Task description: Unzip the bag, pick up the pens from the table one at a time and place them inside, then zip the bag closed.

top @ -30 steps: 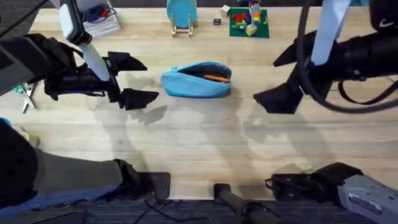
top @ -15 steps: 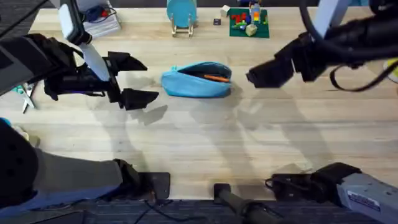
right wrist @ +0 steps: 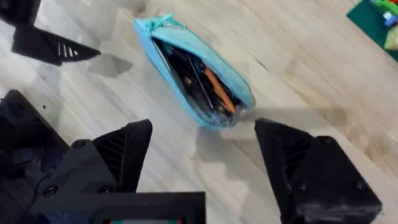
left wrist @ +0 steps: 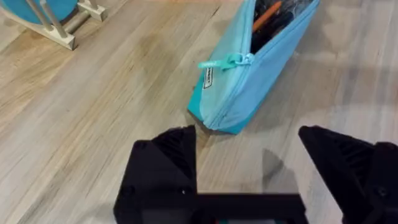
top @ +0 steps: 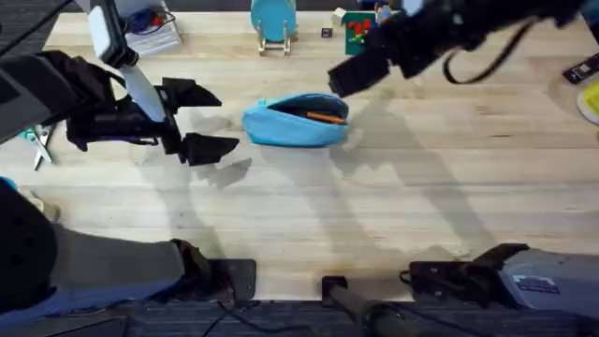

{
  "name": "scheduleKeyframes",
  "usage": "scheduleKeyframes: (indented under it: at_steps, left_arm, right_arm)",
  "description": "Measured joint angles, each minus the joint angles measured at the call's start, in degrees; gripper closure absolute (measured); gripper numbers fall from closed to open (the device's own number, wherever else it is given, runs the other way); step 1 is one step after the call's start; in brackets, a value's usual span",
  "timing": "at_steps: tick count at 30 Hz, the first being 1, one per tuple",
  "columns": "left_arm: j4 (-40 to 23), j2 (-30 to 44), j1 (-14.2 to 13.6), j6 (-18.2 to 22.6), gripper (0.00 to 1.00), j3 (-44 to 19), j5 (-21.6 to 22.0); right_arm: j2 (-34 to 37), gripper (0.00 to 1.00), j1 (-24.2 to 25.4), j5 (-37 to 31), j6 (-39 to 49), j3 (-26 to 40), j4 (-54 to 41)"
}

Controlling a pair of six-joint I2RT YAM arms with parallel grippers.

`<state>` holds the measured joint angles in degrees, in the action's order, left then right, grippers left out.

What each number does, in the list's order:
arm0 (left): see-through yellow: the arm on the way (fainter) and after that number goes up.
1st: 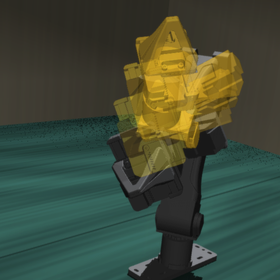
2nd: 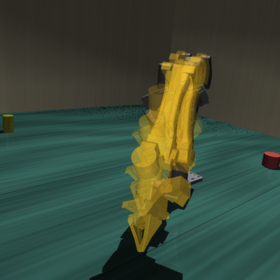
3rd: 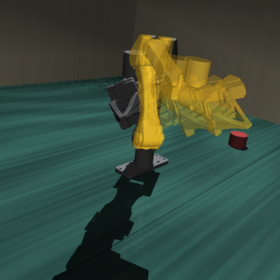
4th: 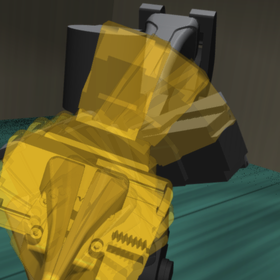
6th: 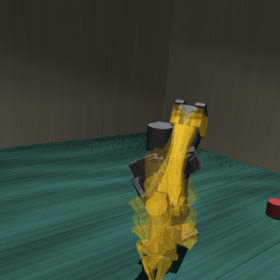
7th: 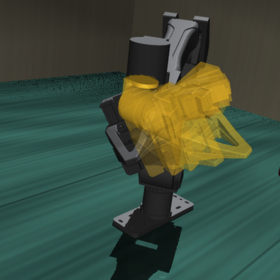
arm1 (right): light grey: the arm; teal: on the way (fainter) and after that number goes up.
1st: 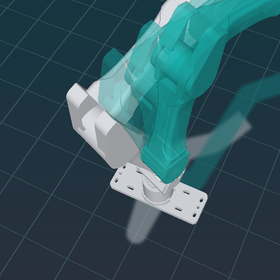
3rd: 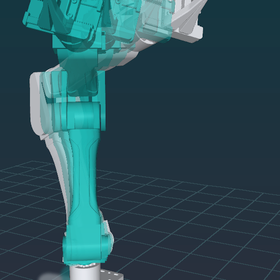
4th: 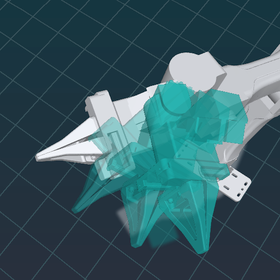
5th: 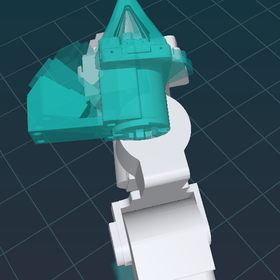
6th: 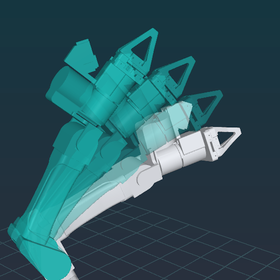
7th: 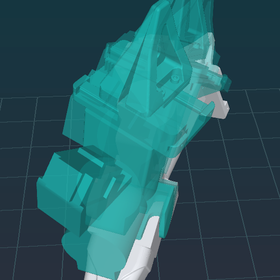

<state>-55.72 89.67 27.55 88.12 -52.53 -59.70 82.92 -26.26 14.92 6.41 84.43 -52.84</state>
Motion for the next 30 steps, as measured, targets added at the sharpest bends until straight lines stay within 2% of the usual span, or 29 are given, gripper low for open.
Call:
scheduleKeyframes:
  at_steps: [7,14,22,30]
  left_arm:
    - [0.0,0.0,0.0,0.0,0.008,0.0,0.0]
    - [0.0,0.0,0.0,0.02,0.008,0.0,0.0]
    - [0.0,0.0,0.0,0.01,0.008,0.0,0.0]
    - [0.0,0.0,0.0,0.02,0.008,0.0,0.0]
  right_arm:
    - [6.94,0.003,-3.1,-0.17,-0.76,6.99,-0.04]
    - [10.81,0.004,-6.54,-1.78,-1.78,11.84,0.09]
    - [13.43,0.004,-9.73,-2.29,-2.14,12.61,1.81]
    - [15.84,0.004,-10.71,-2.5,-1.68,12.61,4.02]
